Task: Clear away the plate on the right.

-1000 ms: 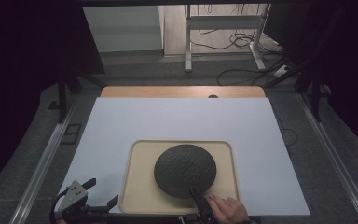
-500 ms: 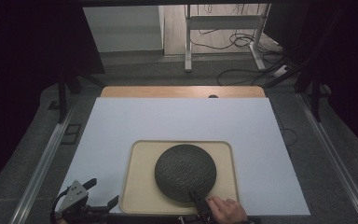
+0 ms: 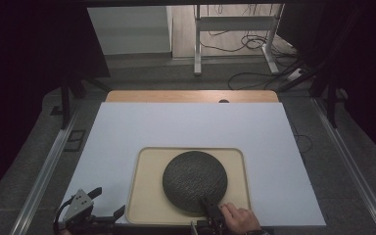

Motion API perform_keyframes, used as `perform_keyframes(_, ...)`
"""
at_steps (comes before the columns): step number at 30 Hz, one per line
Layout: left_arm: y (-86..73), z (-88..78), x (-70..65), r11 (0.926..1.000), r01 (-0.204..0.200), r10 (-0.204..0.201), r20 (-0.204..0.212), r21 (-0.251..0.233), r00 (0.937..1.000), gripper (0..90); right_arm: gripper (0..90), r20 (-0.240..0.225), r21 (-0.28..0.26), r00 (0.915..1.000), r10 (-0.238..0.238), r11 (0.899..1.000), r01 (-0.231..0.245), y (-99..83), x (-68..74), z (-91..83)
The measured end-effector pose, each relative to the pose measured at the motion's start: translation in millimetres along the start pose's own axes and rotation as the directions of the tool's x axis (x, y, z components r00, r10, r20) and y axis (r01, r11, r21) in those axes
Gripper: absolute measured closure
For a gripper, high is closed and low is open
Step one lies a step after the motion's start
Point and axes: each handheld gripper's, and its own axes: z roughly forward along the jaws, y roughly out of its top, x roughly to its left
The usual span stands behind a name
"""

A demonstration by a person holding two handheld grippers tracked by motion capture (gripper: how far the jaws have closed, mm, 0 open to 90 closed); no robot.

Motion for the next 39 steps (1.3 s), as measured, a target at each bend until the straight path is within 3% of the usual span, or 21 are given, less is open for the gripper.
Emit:
perform_keyframes(9, 0.0, -0.2, 0.3, 1.0, -0.001, 0.001, -0.001, 0.002, 1.0, 0.0, 65.3, -0.006, 0.008, 1.0, 0.006, 1.0, -0.006, -1.0, -2.3, -1.8)
perform_keyframes(18, -0.2, 0.2, 0.1, 1.0, 0.0, 0.0, 0.0, 0.003, 1.0, 0.0, 54.2, -0.012, 0.021, 0.9991, 0.04, 0.999, -0.039, -3.2, -8.0, -2.0)
perform_keyframes(39, -0.2, -0.3, 0.4, 1.0, 0.0, 0.0, 0.0, 0.0, 1.0, 0.0, 37.3, -0.043, 0.055, 0.998, 0.047, 0.997, -0.045, -10.3, -18.7, -4.0)
